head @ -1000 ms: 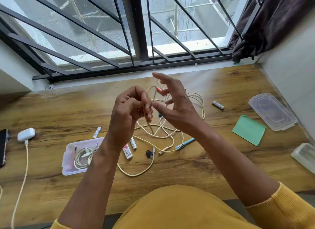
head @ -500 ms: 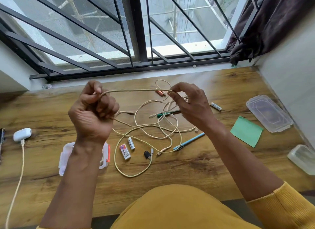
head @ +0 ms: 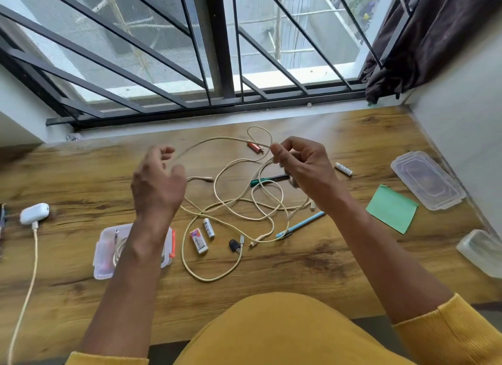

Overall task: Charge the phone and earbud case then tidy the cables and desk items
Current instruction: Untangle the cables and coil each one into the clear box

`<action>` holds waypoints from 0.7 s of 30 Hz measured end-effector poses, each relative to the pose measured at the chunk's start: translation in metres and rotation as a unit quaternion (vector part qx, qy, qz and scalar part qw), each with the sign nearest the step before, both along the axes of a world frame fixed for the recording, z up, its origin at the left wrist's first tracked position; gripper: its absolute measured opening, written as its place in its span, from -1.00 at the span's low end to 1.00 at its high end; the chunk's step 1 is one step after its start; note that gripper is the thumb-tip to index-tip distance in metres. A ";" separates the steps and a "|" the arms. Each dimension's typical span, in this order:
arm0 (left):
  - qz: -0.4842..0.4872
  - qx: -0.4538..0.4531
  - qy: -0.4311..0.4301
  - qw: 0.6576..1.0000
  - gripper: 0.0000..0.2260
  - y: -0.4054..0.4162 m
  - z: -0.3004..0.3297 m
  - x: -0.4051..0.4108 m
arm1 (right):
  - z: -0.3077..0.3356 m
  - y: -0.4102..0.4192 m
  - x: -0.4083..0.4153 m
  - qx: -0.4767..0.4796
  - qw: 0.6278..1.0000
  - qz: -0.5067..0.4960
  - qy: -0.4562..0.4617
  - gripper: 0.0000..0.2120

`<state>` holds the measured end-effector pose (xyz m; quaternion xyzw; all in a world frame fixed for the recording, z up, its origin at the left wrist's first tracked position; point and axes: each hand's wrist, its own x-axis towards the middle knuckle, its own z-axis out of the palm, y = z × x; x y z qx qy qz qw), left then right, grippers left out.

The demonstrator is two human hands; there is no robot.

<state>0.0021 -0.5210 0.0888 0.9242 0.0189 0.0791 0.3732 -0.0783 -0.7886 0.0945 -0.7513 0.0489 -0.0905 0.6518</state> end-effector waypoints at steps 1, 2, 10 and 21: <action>-0.034 0.019 0.024 0.999 -0.60 -0.007 0.000 -0.002 | -0.001 0.003 0.000 0.011 1.000 0.015 0.003 -0.70; -0.069 0.023 0.027 0.997 -0.55 -0.014 0.001 -0.006 | -0.002 0.006 0.000 0.018 0.999 0.029 0.007 -0.71; -0.360 -0.078 0.002 0.930 -0.73 -0.060 0.015 -0.034 | 0.001 0.022 0.000 0.091 0.986 0.137 0.033 -0.63; -0.219 -0.121 -0.076 0.965 -0.79 -0.043 0.014 -0.014 | -0.011 0.004 -0.013 0.099 0.982 0.151 0.057 -0.63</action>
